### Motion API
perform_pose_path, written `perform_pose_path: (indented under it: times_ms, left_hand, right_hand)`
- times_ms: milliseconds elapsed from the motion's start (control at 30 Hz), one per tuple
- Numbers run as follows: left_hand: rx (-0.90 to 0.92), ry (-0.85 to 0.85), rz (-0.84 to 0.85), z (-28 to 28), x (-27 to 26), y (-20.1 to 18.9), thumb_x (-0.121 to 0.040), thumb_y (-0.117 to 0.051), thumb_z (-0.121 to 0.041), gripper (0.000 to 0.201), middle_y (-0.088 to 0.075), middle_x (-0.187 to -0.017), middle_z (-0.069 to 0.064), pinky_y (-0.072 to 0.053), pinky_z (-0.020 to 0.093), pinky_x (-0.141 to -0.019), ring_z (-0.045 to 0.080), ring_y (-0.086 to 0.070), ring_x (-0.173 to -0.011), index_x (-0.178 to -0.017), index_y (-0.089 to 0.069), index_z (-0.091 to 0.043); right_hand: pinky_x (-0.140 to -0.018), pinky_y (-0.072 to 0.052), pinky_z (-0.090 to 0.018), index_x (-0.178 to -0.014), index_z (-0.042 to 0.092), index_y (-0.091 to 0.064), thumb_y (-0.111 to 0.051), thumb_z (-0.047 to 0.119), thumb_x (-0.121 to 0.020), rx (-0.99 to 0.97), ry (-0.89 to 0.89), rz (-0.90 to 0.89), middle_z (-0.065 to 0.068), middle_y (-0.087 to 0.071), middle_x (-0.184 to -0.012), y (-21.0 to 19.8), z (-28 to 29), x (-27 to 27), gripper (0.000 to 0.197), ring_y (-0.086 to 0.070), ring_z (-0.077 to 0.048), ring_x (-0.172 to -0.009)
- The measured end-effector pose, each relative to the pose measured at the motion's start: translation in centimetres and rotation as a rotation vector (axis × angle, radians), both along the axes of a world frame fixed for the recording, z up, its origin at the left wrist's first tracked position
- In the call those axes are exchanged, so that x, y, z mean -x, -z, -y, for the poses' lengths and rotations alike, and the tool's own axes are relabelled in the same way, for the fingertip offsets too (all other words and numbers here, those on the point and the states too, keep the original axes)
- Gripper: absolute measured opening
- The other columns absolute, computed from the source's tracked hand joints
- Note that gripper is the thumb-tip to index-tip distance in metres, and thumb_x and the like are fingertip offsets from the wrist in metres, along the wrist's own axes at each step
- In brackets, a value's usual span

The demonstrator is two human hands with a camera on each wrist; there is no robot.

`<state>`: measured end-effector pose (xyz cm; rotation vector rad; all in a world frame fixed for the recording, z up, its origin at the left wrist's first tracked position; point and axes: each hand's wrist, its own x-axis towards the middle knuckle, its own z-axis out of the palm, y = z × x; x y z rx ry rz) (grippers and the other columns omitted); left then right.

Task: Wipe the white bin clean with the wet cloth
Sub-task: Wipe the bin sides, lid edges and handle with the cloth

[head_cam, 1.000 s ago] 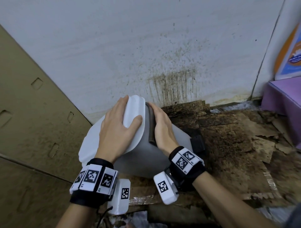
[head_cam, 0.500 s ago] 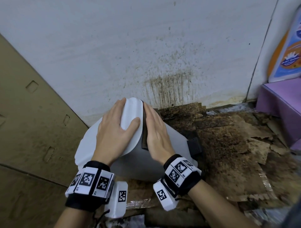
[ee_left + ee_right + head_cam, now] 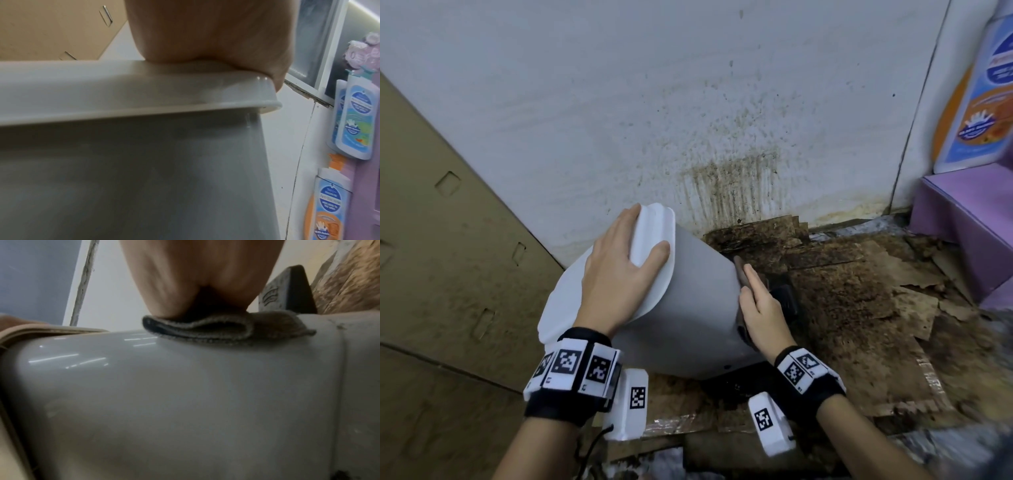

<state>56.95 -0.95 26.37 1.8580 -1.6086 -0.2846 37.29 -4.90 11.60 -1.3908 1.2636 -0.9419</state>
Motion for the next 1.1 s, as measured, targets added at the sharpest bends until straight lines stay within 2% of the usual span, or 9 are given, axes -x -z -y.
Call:
perform_pose_path:
  times_ms: [200,267,333,500,633,767,933,1000,1100]
  left_hand:
    - [-0.012,-0.001,0.002,-0.2,0.1,-0.2,-0.082,-0.039,-0.069,0.083,-0.034,-0.163,-0.015,-0.028,0.044,-0.118,0.014,-0.032,-0.147,-0.158,-0.030,-0.036]
    - [-0.018,-0.011,-0.004,-0.2,0.0,-0.3,-0.082,-0.039,-0.068,0.082,-0.034,-0.163,-0.016,-0.029,0.044,-0.118,0.015,-0.032,-0.147,-0.158,-0.030,-0.037]
    - [-0.020,-0.010,-0.001,-0.2,0.0,-0.4,-0.082,-0.040,-0.068,0.082,-0.035,-0.162,-0.016,-0.029,0.045,-0.118,0.016,-0.033,-0.147,-0.157,-0.030,-0.037]
    - [-0.023,0.022,0.056,0.1,1.6,-0.5,-0.086,-0.036,-0.069,0.082,-0.032,-0.165,-0.011,-0.026,0.044,-0.121,0.017,-0.030,-0.149,-0.158,-0.030,-0.032]
    - [-0.033,0.021,0.001,0.3,3.8,-0.5,-0.106,-0.034,-0.049,0.056,-0.034,-0.164,-0.005,-0.022,0.041,-0.122,0.018,-0.029,-0.149,-0.156,-0.032,-0.023]
    - [-0.068,0.046,-0.142,0.6,5.8,-0.8,-0.109,-0.030,-0.032,0.038,-0.036,-0.158,-0.007,-0.022,0.038,-0.120,0.015,-0.030,-0.144,-0.144,-0.039,-0.022]
    - [-0.090,0.142,-0.410,0.6,7.1,-0.7,-0.096,-0.034,-0.048,0.040,-0.048,-0.141,-0.017,-0.035,0.032,-0.112,0.003,-0.041,-0.135,-0.130,-0.047,-0.032]
    - [-0.045,0.161,-0.550,0.4,7.7,-0.7,-0.104,-0.041,-0.034,0.026,-0.053,-0.130,-0.020,-0.040,0.013,-0.099,-0.013,-0.045,-0.122,-0.128,-0.049,-0.029]
    - [0.030,0.131,-0.603,0.2,7.6,-0.5,-0.106,-0.044,-0.019,0.025,-0.056,-0.127,-0.014,-0.040,-0.001,-0.082,-0.016,-0.052,-0.110,-0.130,-0.051,-0.022]
  right_hand:
    - [-0.105,-0.041,-0.032,-0.156,0.020,-0.036,-0.035,0.021,-0.108,0.012,0.105,-0.031,-0.009,-0.056,-0.141,-1.2,-0.3,-0.8,0.048,-0.054,-0.024,-0.125]
    - [-0.084,-0.043,-0.017,-0.153,0.023,-0.040,-0.035,0.021,-0.108,0.030,0.131,0.030,-0.003,-0.063,-0.126,-2.2,-0.6,-1.3,0.046,-0.061,-0.010,-0.100]
    - [-0.077,-0.041,-0.002,-0.150,0.023,-0.045,-0.035,0.019,-0.108,0.028,0.132,0.153,0.012,-0.062,-0.123,-3.9,-0.9,-1.8,0.043,-0.060,0.013,-0.093]
    - [-0.109,-0.045,-0.026,-0.145,0.030,-0.052,-0.033,0.016,-0.109,0.074,0.051,0.458,0.020,-0.057,-0.141,-9.1,-1.3,-2.8,0.043,-0.054,0.008,-0.124]
    - [-0.107,-0.048,-0.042,-0.143,0.031,-0.055,-0.033,0.014,-0.108,0.147,0.017,0.477,0.023,-0.061,-0.134,-12.3,-0.8,-3.0,0.045,-0.062,-0.007,-0.117]
    - [-0.120,-0.032,-0.028,-0.150,0.027,-0.047,-0.036,0.020,-0.107,0.222,-0.003,0.246,0.013,-0.043,-0.155,-12.7,-0.5,-2.3,0.045,-0.040,0.002,-0.138]
    - [-0.103,-0.032,-0.017,-0.153,0.030,-0.037,-0.045,0.032,-0.105,0.204,0.048,0.077,0.010,-0.028,-0.139,-12.0,-0.6,-0.4,0.049,-0.027,-0.010,-0.139]
    - [-0.108,-0.035,-0.027,-0.152,0.033,-0.037,-0.052,0.039,-0.101,0.199,0.076,0.034,0.010,-0.028,-0.133,-11.6,-0.5,0.8,0.054,-0.028,-0.014,-0.138]
    - [-0.113,-0.036,-0.036,-0.150,0.039,-0.036,-0.061,0.048,-0.095,0.179,0.083,0.042,0.010,-0.030,-0.136,-10.9,-0.1,2.7,0.061,-0.032,-0.017,-0.141]
